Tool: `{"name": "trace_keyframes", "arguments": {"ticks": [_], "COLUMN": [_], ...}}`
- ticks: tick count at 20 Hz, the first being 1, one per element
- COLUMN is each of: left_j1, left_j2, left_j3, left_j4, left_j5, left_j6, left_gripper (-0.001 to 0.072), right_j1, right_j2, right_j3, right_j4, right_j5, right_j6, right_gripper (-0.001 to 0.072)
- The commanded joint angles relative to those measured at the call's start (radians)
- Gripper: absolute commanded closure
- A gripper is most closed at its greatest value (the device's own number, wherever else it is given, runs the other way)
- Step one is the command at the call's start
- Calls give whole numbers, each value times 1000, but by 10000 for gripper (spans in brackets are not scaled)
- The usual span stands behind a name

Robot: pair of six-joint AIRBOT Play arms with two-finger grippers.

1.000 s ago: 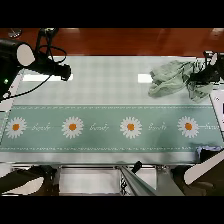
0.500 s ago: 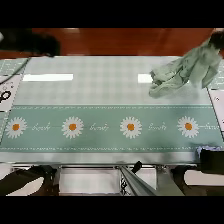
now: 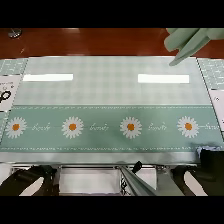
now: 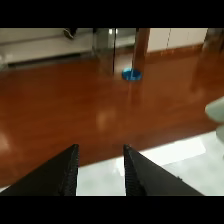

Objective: Fold the shirts.

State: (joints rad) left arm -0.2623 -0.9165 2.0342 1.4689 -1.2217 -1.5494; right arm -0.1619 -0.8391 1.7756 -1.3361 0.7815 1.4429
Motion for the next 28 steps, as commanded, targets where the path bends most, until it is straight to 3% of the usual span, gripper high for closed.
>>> {"name": "trace_keyframes", "arguments": {"ticks": [1, 3, 5, 8, 10, 15, 18, 23, 24, 25, 26, 27, 28], "left_j1": [0, 0, 0, 0, 0, 0, 0, 0, 0, 0, 0, 0, 0], "left_j2": [81, 76, 75, 75, 76, 76, 76, 76, 76, 76, 76, 76, 76], "left_j3": [29, 25, -19, -109, -169, -325, -417, -573, -602, -629, -655, -683, -713], "left_j4": [27, 31, 31, 31, 31, 122, 211, 209, 209, 207, 206, 203, 180], "left_j5": [-145, -257, -333, -414, -430, -433, -433, -431, -431, -430, -428, -420, -398], "left_j6": [-42, -54, -55, -76, -79, -79, -79, -80, -80, -80, -82, -101, -114], "left_gripper": [324, 297, 141, 132, 132, 132, 132, 132, 132, 132, 132, 132, 132], "right_j1": [6, 6, 17, 112, 210, 619, 846, 1071, 1090, 1100, 1097, 1075, 1043], "right_j2": [94, 83, 43, -57, -144, -269, -357, -600, -636, -660, -666, -657, -639], "right_j3": [0, -1, -2, -2, -19, -360, -544, -603, -603, -603, -603, -602, -597], "right_j4": [-153, -218, -222, -191, -166, -129, -15, 117, 136, 134, 130, 112, 80], "right_j5": [120, 206, 274, 465, 599, 367, 147, -79, -93, -95, -83, -42, 25], "right_j6": [39, 38, 36, -2, 28, 164, 223, 298, 298, 293, 281, 251, 209], "right_gripper": [697, 697, 697, 698, 698, 697, 697, 695, 650, 430, 263, 218, 218]}}
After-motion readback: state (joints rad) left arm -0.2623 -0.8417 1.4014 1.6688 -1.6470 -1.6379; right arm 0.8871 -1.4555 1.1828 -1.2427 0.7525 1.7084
